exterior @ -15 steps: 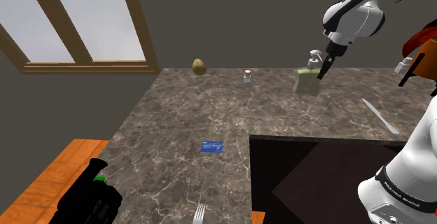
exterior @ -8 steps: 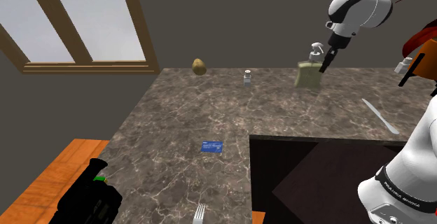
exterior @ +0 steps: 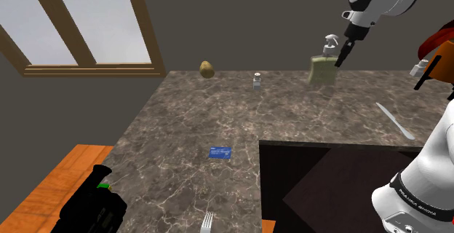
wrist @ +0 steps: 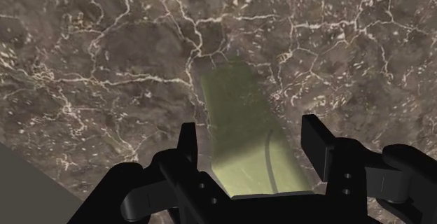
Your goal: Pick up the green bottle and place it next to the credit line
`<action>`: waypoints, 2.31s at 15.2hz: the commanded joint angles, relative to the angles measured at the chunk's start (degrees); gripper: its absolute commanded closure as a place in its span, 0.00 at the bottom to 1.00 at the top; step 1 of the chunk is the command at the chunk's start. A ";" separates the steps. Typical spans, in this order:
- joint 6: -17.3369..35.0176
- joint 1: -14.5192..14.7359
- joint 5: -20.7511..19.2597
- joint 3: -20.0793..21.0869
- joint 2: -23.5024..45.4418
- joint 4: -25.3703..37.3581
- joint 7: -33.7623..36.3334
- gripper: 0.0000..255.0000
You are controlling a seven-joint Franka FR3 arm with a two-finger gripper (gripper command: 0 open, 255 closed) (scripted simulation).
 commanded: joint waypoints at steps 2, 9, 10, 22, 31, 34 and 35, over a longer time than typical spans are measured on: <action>-2.14 -0.26 -1.50 0.62 -1.45 1.35 1.44 1.00; -7.31 -0.81 -4.01 2.09 -4.22 4.86 4.07 1.00; -8.05 -0.87 -4.27 2.29 -4.53 5.41 4.37 1.00; -17.06 -1.10 -5.94 4.12 -6.77 12.98 6.94 1.00; -23.88 -0.80 -5.87 4.73 -6.75 19.87 7.87 1.00; -26.18 -0.64 -5.63 4.75 -6.42 22.42 8.00 1.00; -26.96 -0.58 -5.52 4.74 -6.28 23.31 8.03 1.00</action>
